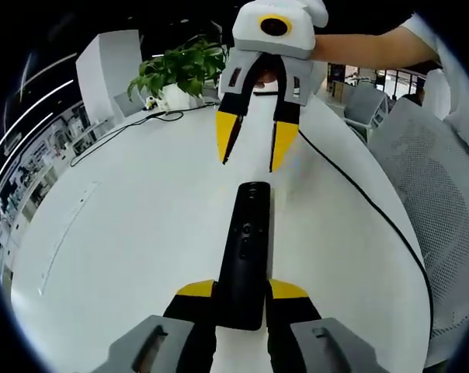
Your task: Press the specified remote control buttons in sequence, fully releasing each button before pressing the next.
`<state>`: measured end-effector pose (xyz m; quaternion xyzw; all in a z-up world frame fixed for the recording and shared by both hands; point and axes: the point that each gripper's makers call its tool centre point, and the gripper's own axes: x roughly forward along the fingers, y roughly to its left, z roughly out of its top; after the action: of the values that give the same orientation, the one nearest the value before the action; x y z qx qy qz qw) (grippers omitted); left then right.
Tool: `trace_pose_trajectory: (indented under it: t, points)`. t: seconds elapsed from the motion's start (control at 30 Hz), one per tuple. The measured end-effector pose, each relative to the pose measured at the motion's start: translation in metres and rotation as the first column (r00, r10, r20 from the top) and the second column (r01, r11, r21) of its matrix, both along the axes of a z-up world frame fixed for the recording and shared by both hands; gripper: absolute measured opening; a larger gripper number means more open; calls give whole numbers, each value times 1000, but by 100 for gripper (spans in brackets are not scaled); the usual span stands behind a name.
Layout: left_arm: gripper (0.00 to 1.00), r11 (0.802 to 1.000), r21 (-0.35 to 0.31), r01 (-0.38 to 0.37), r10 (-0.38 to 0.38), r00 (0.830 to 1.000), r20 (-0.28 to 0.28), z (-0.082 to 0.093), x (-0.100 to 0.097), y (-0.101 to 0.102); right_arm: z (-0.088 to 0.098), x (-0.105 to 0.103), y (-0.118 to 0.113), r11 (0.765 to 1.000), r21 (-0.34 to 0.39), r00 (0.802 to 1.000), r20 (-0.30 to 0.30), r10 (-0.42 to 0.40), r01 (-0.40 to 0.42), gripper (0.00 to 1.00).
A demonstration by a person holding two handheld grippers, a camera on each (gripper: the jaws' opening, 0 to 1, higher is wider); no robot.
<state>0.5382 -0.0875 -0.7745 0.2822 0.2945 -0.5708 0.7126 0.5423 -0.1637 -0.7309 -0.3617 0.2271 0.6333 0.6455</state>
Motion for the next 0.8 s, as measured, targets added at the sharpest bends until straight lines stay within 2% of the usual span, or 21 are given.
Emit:
trace_pose_trajectory:
  t: [0.4, 0.6, 0.8]
  points:
    - [22, 1000, 0, 2, -2, 1000, 2, -1, 0, 1, -2, 1, -7, 999, -34, 1000, 12, -5, 5, 19]
    - [22, 1000, -3, 3, -3, 1000, 1, -1, 1, 1, -3, 2, -9, 999, -50, 999, 34, 8, -7, 5]
    - [22, 1000, -5, 3, -3, 1000, 2, -1, 0, 1, -2, 4, -8, 999, -44, 999, 34, 4, -2, 7]
